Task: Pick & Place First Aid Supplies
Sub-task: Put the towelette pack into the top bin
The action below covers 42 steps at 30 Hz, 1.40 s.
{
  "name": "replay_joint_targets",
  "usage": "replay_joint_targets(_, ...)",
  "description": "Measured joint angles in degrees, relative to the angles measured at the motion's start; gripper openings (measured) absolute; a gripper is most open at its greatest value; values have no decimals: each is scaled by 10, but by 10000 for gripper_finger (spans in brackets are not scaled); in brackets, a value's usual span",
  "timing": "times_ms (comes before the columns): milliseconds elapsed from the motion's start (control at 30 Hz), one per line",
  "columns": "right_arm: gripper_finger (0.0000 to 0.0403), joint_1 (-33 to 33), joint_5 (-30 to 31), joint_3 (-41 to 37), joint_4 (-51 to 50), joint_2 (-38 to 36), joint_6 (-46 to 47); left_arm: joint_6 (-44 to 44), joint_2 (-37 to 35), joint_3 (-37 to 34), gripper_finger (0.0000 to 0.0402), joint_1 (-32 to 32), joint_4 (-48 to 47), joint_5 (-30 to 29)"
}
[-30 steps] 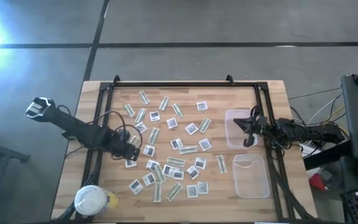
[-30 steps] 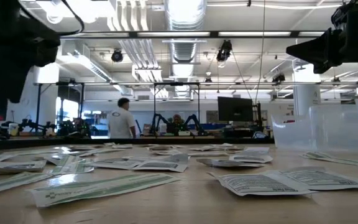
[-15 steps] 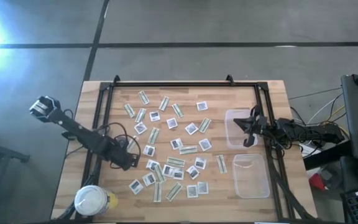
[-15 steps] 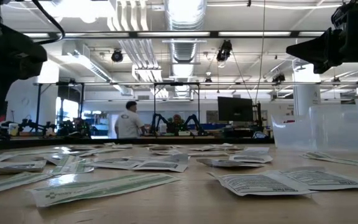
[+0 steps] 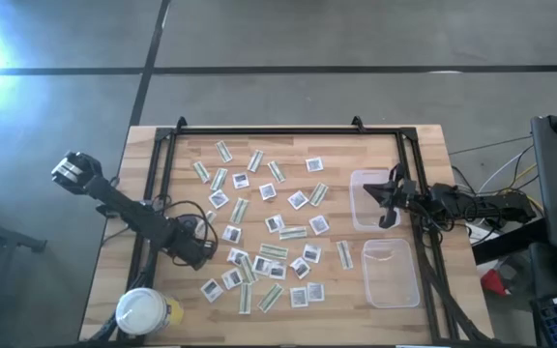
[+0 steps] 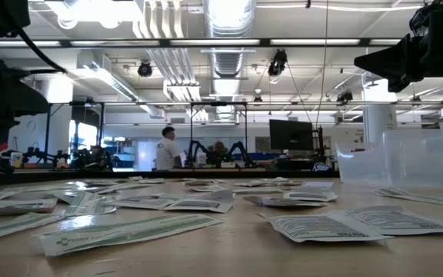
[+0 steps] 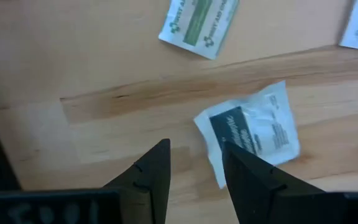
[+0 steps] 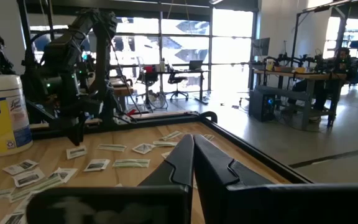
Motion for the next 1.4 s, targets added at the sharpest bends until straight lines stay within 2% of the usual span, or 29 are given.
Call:
replay_joint_targets(467, 8, 0, 0, 0, 0, 0, 1, -13, -17, -56, 138, 0, 70, -1)
replay_joint_targets(800, 8, 0, 0, 0, 0, 0, 1, -1, -17, -60, 134, 0, 88, -15)
replay_joint_targets(1400, 8, 0, 0, 0, 0, 0, 1, 25, -16, -57, 39, 0, 99, -39)
